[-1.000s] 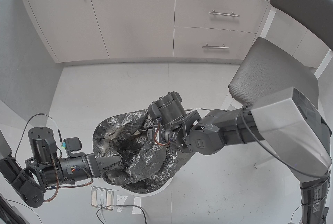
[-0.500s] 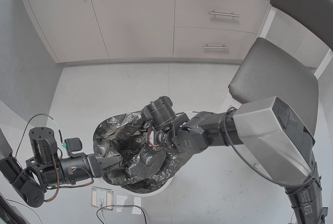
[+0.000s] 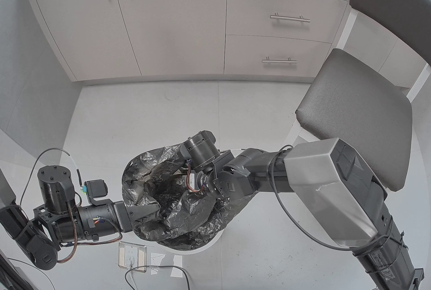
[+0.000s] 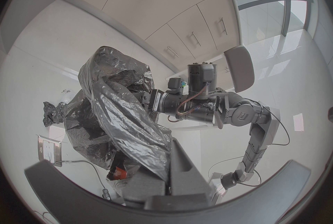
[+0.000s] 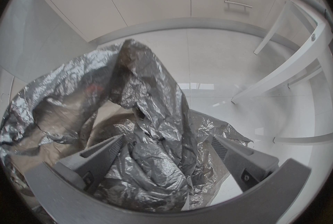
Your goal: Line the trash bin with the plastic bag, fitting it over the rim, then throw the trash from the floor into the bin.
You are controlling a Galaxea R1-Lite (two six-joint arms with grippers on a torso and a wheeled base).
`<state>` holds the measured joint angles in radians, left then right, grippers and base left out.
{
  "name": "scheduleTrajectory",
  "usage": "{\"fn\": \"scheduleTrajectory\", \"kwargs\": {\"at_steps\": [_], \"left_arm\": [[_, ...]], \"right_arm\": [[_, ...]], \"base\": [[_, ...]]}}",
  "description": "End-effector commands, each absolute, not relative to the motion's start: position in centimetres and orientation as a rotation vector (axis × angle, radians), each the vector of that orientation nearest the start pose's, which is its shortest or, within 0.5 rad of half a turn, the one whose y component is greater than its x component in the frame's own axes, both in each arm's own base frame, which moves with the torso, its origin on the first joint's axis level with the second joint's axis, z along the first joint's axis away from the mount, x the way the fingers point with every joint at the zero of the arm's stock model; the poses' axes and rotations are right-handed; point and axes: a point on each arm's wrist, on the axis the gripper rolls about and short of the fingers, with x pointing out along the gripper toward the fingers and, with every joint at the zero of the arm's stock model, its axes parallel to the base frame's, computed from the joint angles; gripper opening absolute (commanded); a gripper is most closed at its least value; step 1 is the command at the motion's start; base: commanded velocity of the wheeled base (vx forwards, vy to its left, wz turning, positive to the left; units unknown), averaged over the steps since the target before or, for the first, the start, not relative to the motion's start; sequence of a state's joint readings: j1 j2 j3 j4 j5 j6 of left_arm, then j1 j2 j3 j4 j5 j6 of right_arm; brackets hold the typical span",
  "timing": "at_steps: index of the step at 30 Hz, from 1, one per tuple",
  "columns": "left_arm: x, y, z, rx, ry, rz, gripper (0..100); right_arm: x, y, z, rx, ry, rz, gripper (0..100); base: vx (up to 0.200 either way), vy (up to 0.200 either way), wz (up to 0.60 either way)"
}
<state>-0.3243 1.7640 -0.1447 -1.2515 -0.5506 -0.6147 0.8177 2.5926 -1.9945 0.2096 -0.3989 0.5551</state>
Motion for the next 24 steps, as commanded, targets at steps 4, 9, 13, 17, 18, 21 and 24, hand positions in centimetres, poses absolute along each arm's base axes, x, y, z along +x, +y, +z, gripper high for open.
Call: {"fn": "scheduleTrajectory", "kwargs": {"at_steps": [4, 9, 13, 17, 18, 21, 24], "left_arm": [[20.1, -8.1, 8.1, -0.610, 0.630, -0.726, 0], [20.1, -8.1, 8.0, -0.610, 0.635, -0.724, 0], [20.2, -8.0, 8.0, -0.611, 0.634, -0.722, 0], [20.1, -8.0, 8.1, -0.611, 0.631, -0.724, 0], [20.1, -8.0, 8.1, -0.611, 0.631, -0.724, 0], [20.1, -8.0, 7.9, -0.610, 0.640, -0.721, 0], [20.4, -8.1, 7.5, -0.604, 0.653, -0.705, 0]], "right_arm": [[35.9, 36.8, 3.3, 0.048, 0.763, 0.187, 100], [35.9, 36.8, 3.3, 0.050, 0.764, 0.187, 0], [35.9, 36.8, 3.5, 0.060, 0.761, 0.186, 0], [35.9, 36.8, 3.8, 0.070, 0.754, 0.185, 0], [35.9, 36.8, 3.9, 0.072, 0.753, 0.185, 0], [35.5, 37.0, 5.2, 0.112, 0.739, 0.189, 0], [35.1, 36.9, 7.7, 0.179, 0.709, 0.194, 0]], "base": [[0.000, 0.000, 0.00], [0.000, 0.000, 0.00], [0.000, 0.000, 0.00], [0.000, 0.000, 0.00], [0.000, 0.000, 0.00], [0.000, 0.000, 0.00], [0.000, 0.000, 0.00]]}}
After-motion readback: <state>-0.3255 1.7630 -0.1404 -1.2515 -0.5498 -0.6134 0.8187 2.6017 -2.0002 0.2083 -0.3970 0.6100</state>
